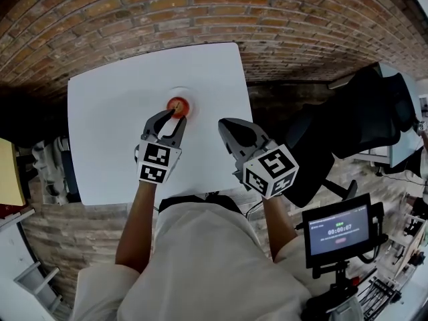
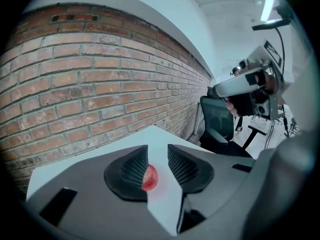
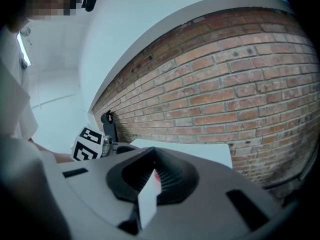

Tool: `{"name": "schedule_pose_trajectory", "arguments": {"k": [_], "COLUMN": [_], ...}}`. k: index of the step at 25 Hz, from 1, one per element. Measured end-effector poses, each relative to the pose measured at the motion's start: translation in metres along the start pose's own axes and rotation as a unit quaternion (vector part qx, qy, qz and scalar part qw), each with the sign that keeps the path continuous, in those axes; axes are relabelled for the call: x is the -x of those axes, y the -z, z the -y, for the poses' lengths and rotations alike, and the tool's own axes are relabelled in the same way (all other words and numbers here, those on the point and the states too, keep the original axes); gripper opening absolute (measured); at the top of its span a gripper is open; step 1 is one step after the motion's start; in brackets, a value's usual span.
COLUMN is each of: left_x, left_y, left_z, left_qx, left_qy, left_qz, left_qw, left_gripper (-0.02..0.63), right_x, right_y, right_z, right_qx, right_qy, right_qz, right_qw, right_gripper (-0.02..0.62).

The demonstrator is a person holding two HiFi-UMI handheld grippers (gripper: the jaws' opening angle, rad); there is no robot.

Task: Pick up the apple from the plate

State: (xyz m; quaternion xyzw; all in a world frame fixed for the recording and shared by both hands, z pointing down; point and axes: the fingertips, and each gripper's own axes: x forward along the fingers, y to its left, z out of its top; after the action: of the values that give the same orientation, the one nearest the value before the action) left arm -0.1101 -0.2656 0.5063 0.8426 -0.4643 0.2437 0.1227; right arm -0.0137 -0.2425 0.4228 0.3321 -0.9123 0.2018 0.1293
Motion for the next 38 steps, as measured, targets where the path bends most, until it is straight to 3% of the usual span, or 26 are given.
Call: {"name": "schedule_pose_trajectory", "arguments": {"k": [8,22,38], "left_x": [-0.014,-0.043,-0.067], "left_y": [0.017,0.052,0.082], "left_z": [-0.011,-0.028,-0.035], "left_qx": [0.003,0.01,0.021], "left_qy": [0.005,0.016,0.026], "left_qz": [-0.029,-0.07,-0.097], "left_qw": [0.9996,0.9974,0.9948], "left_gripper": [0.154,0.296,0.345], "right_x": [-0.014,-0.044,-0.048], "right_y": [0.006,0.027,0.049], "right_z": [0.005,0.008,0.011], "right_qx": [-0.009,-0.021,-0.04], "right_qy": [-0.001,-0.008,0.009], "right_qz": [-0.015,-0.046,-0.072], "right_qw": [1.0,0.999,0.997], "right_gripper": [0.003,0.003,0.003]}}
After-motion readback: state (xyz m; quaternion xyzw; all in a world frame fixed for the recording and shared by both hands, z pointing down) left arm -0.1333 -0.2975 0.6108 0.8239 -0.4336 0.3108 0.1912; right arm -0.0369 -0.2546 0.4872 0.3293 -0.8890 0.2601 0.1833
